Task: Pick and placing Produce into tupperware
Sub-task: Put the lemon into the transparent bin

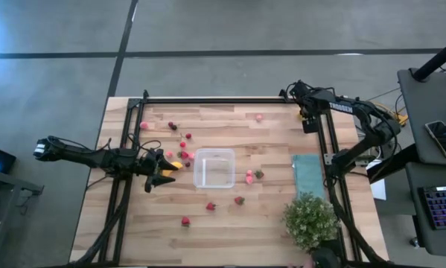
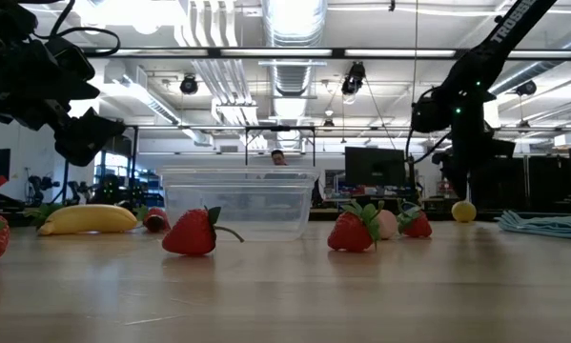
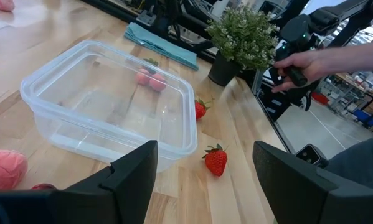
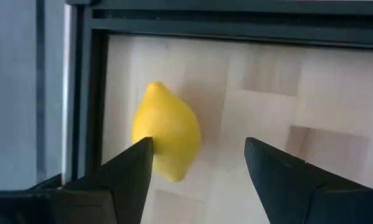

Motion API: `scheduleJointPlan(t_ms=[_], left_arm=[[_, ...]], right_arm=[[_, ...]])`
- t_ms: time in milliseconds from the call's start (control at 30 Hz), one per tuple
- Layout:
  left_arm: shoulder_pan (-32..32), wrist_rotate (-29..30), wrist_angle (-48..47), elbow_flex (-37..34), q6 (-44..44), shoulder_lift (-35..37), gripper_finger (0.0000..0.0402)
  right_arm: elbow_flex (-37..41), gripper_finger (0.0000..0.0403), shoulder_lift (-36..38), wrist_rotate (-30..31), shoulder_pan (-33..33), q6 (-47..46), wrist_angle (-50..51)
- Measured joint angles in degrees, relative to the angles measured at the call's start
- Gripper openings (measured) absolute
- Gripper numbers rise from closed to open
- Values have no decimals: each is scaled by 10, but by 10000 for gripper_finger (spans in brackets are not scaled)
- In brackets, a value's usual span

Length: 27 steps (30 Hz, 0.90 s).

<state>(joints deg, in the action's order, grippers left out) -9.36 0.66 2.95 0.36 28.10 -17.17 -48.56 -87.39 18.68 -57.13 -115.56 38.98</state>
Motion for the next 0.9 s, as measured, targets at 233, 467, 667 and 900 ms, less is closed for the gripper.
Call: scheduleJointPlan(t_ms=[233, 467, 667, 900], left_arm=[[0, 0, 0, 0, 0, 0, 249], [0, 0, 0, 0, 0, 0, 249], [0, 0, 0, 0, 0, 0, 249], [0, 0, 0, 0, 0, 0, 249]], right_arm=[[2, 244, -18, -4, -6, 2, -5], [1, 244, -17, 6, -15, 32, -3], [1, 244, -5, 5, -16, 52, 2], [1, 244, 18, -14, -15, 53, 63]])
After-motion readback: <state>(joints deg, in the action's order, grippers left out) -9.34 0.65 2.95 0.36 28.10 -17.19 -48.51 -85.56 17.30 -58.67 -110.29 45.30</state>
